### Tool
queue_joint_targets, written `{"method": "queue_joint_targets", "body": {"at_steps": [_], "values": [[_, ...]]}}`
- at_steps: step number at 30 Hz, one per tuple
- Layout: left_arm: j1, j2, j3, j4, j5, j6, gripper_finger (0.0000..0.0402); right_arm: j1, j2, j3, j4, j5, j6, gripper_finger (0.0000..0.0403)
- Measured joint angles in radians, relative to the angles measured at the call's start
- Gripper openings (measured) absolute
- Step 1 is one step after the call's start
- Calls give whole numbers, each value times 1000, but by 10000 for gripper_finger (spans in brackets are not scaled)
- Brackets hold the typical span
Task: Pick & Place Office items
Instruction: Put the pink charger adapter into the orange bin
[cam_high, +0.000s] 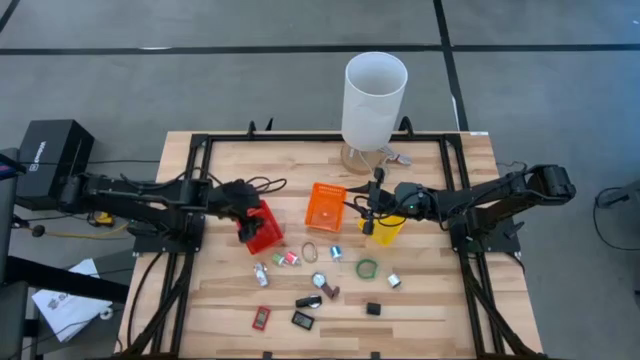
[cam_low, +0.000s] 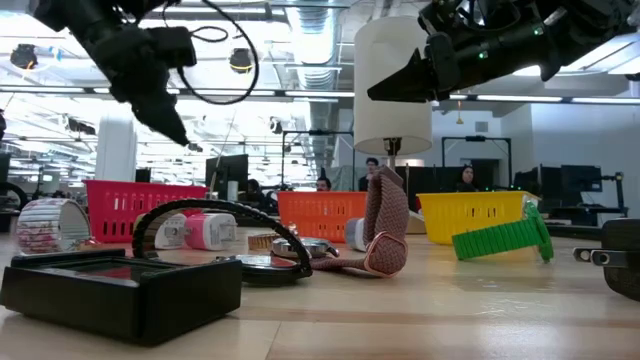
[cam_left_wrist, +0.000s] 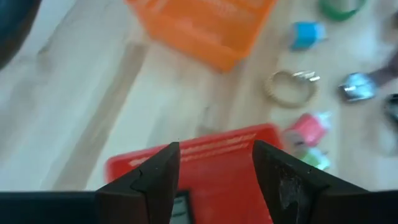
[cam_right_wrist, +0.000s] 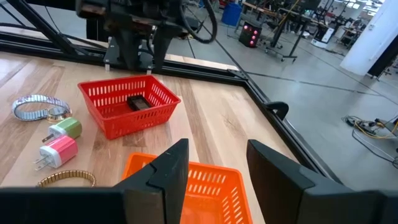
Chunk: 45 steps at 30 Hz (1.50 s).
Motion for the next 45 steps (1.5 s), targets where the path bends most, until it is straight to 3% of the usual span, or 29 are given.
{"method": "queue_joint_targets", "body": {"at_steps": [8,21,30,37,45], "values": [[-108,20,0,129,10,0,198,0,0,0,-1,-2,0,154],[-221,54,0,196,10,66,191,0,0,0,-2,-2,0,154],[-257,257,0,336,14,187,191,0,0,0,-5,-2,0,154],[-256,392,0,450,77,251,192,0,0,0,-4,-2,0,154],[-256,544,93,461,81,379,192,0,0,0,-3,-2,0,154]]}}
